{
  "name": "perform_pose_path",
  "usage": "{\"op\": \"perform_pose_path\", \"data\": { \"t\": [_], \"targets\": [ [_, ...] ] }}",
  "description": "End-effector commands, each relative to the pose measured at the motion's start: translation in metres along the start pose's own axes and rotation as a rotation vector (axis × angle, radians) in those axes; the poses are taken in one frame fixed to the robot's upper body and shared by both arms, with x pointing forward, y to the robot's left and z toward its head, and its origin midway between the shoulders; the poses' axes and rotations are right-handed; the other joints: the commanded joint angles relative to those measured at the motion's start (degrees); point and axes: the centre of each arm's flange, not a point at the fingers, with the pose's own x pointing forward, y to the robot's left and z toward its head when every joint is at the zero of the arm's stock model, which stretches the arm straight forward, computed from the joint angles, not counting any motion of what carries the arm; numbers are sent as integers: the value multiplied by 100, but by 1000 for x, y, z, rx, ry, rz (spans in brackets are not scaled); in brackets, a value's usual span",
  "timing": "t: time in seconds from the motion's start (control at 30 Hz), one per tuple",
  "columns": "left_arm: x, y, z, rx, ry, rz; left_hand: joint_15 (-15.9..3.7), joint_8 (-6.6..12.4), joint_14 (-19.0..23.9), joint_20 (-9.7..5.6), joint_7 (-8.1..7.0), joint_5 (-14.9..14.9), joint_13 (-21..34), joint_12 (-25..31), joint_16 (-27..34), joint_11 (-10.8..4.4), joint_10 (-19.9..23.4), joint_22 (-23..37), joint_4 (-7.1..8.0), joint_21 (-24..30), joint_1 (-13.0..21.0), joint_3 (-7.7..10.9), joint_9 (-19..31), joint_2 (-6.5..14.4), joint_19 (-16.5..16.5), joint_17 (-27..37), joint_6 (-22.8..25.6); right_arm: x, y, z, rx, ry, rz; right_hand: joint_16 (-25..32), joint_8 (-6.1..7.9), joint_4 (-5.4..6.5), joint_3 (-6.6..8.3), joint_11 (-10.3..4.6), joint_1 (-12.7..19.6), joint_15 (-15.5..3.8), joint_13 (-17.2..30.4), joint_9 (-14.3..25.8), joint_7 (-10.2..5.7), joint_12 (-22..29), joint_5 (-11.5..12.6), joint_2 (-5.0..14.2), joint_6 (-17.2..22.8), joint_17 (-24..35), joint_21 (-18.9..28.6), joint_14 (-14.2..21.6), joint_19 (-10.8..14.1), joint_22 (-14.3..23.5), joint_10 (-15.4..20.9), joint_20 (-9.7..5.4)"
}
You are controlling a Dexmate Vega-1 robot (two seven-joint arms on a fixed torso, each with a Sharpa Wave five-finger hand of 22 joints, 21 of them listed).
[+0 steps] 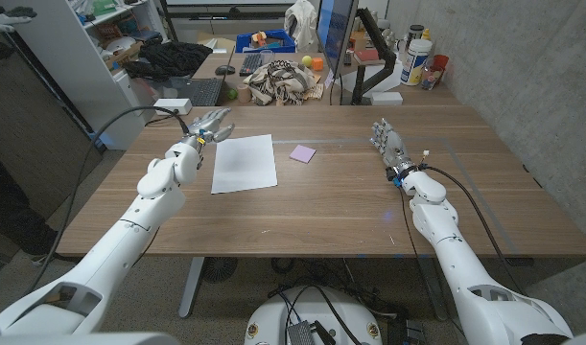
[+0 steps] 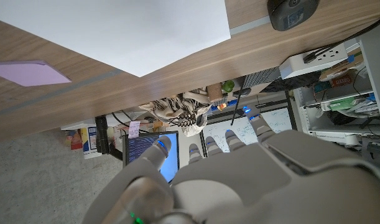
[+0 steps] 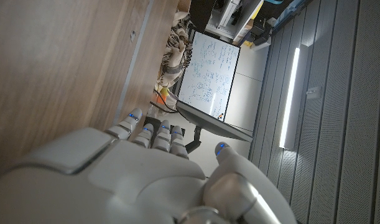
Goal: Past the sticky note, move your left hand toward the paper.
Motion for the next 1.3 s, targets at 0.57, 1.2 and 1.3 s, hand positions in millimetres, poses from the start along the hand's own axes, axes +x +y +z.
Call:
{"op": "perform_pose_path", "data": {
  "t": [0.57, 1.2, 1.3],
  "targets": [
    [7, -5, 3, 42, -15, -93, -226, 13, -1455, 47, -19, -24, 38, 15, 49, -12, -970, 37, 19, -118, -109, -15, 19, 295, -2998, 10, -512, -3, -6, 0, 3, -2, -4, -22, 39, 17, 18, -7, -28, -142, 15, 25, 11, 5, 47, 388, 21, 8, -51, 8, 49, 17, 10, -494],
    [9, -10, 6, 84, -16, -135, -233, 25, -1504, 80, -21, -32, 41, 19, 44, -41, -1049, 45, -17, -235, -94, -14, 24, 264, -3085, -2, -561, -5, -8, -1, 2, -1, -8, -21, 40, 15, 18, -6, -27, -137, 15, 25, 13, 6, 49, 386, 21, 7, -61, 13, 58, 17, 13, -491],
    [9, -10, 6, 93, -21, -140, -230, 26, -1517, 68, -21, -31, 41, 18, 41, -65, -1064, 47, -24, -265, -87, -13, 24, 259, -3115, -5, -571, -5, -8, -1, 1, 0, -8, -21, 40, 16, 18, -7, -28, -138, 15, 26, 13, 6, 49, 387, 21, 7, -63, 14, 59, 17, 13, -491]
  ]
}}
